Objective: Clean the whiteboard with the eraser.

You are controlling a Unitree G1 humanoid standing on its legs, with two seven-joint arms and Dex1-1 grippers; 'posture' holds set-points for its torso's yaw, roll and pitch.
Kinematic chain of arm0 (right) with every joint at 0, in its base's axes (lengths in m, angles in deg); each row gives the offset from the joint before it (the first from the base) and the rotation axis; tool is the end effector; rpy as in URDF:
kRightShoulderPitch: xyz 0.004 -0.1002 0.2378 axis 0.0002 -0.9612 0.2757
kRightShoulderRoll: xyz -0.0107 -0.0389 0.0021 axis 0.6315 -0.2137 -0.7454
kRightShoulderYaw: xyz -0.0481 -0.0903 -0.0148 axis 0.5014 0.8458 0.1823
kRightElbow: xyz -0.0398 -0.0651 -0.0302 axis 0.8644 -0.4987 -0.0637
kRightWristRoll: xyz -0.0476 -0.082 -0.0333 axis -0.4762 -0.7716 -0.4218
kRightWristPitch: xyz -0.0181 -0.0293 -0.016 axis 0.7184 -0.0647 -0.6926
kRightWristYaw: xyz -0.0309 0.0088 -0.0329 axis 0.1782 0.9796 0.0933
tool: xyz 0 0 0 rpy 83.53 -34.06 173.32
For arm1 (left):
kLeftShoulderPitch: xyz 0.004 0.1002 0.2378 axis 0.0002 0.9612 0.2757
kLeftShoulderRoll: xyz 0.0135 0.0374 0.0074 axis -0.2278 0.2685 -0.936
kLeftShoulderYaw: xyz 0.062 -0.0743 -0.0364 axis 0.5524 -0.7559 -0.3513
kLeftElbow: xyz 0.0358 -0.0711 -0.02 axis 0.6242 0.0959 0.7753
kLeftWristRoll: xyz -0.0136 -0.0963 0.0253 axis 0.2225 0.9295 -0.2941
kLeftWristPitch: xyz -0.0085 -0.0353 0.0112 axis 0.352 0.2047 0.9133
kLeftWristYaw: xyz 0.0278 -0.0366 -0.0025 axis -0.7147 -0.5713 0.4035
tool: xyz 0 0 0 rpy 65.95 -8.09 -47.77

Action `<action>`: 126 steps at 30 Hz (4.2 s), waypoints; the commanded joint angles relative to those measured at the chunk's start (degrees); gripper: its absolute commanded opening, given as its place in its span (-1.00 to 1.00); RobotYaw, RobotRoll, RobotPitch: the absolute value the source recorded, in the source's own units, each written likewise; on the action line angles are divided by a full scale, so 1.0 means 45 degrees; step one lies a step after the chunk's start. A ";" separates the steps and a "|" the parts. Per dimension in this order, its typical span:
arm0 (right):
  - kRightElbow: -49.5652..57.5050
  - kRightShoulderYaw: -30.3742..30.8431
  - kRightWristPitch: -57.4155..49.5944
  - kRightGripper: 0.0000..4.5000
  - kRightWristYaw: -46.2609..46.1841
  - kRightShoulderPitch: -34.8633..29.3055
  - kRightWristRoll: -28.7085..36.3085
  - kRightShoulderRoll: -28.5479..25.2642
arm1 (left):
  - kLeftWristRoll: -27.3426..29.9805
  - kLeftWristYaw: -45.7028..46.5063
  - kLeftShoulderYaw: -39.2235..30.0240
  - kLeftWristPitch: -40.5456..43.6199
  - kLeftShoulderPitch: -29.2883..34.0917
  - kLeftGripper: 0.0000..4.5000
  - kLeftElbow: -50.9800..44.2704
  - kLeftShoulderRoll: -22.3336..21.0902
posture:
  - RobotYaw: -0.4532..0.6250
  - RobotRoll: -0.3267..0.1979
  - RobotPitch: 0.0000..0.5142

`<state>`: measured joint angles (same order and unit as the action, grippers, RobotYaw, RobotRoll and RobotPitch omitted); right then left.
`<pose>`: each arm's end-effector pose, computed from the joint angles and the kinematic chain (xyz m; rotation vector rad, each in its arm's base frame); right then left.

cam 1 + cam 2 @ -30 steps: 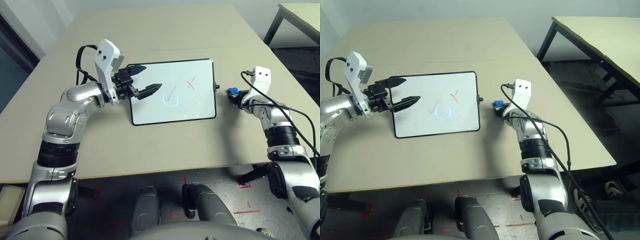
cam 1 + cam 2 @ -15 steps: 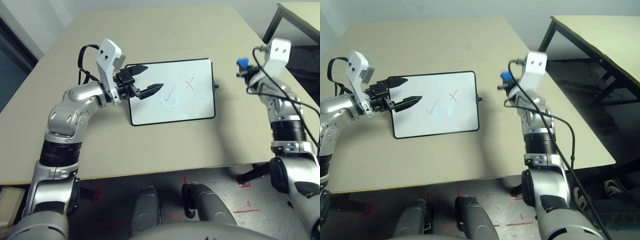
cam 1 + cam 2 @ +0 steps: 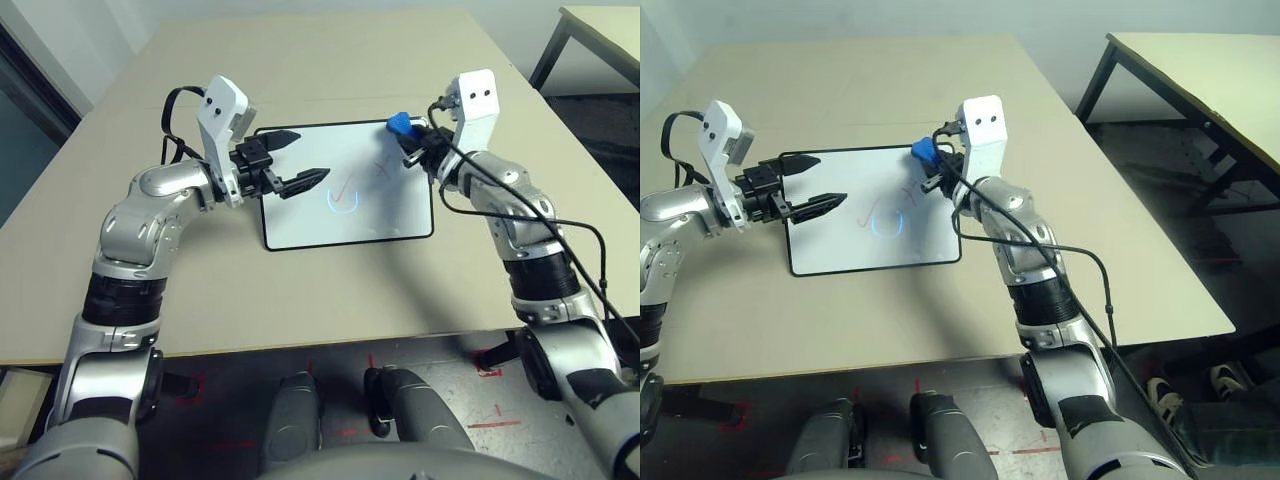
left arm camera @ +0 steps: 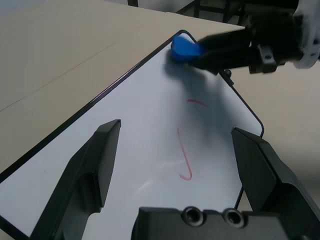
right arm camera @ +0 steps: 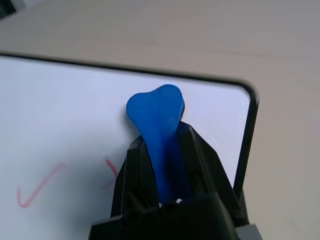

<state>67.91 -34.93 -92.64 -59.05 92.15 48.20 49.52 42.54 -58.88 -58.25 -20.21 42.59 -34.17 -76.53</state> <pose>0.3107 -0.1335 0.1755 -0.3537 0.0427 0.5174 0.2771 0.2217 0.2150 0.2802 0.0091 -0.8695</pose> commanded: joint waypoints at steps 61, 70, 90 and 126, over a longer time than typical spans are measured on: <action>-0.0529 0.0851 0.0461 -0.65 -0.0010 -0.1382 -0.2104 0.0386 | -0.0066 -0.0269 0.0178 0.0605 0.0409 1.00 -0.0598 -0.0301 | -0.02 0.25 -0.53; -0.0353 0.0310 0.0430 -0.65 -0.0514 -0.1652 -0.2078 0.0373 | -0.0091 -0.0412 0.0231 0.0555 0.0337 1.00 -0.0498 -0.0295 | -0.04 0.25 -0.53; 0.0082 0.1501 -0.1965 -0.65 0.1254 -0.3253 -0.1989 0.0059 | -0.0135 -0.0577 0.0283 0.0613 0.0255 1.00 -0.0503 -0.0372 | -0.03 0.25 -0.51; 0.0319 0.1825 -0.0368 -0.65 0.1037 -0.0341 -0.1806 0.1723 | 0.0214 -0.0606 -0.0059 0.1783 0.1701 1.00 -0.1854 -0.1825 | 0.02 0.25 -0.46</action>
<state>72.18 -29.15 -93.05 -55.21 93.36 40.84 57.61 43.11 -61.56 -57.81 -13.12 49.36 -41.28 -83.83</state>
